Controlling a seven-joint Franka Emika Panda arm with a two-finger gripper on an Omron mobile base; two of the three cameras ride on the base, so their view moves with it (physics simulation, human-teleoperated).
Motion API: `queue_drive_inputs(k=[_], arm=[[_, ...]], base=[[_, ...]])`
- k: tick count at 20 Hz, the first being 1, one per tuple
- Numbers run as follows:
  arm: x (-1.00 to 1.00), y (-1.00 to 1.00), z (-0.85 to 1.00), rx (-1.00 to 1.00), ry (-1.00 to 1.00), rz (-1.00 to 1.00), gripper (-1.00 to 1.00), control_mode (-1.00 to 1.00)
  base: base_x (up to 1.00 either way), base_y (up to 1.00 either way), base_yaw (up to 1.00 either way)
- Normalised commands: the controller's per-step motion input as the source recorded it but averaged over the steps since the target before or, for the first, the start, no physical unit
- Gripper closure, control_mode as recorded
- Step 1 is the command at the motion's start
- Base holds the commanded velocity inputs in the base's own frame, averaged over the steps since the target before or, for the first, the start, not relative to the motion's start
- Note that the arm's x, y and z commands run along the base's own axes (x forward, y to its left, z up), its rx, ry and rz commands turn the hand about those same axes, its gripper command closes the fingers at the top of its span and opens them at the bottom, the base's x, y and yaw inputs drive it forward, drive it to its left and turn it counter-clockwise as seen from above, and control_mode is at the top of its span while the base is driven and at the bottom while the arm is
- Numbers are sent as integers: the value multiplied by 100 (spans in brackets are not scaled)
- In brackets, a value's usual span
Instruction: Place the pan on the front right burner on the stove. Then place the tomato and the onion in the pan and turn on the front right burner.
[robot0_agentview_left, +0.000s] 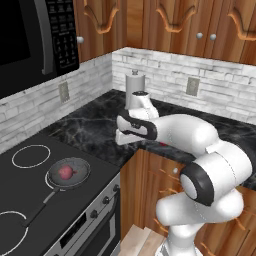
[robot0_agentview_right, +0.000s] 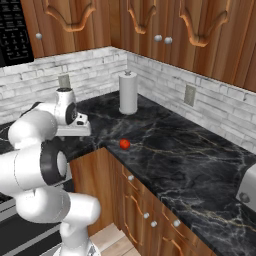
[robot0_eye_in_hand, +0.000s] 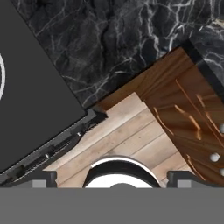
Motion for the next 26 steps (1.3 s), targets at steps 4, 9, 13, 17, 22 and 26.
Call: queue_drive_inputs(k=[4,9,13,17,22,26], arm=[[30,-54,0,0,0,-4,-100,-100],[37,-47,0,0,0,-3,-100,-100],[37,-46,0,0,1,-4,-100,-100],[24,-44,0,0,1,-5,-100,-100],[16,-48,0,0,0,-6,-100,-100],[12,-38,-3,0,0,-5,-100,-100]], base=[[0,0,0],[0,0,0],[0,0,0],[0,0,0],[0,0,0],[0,0,0]])
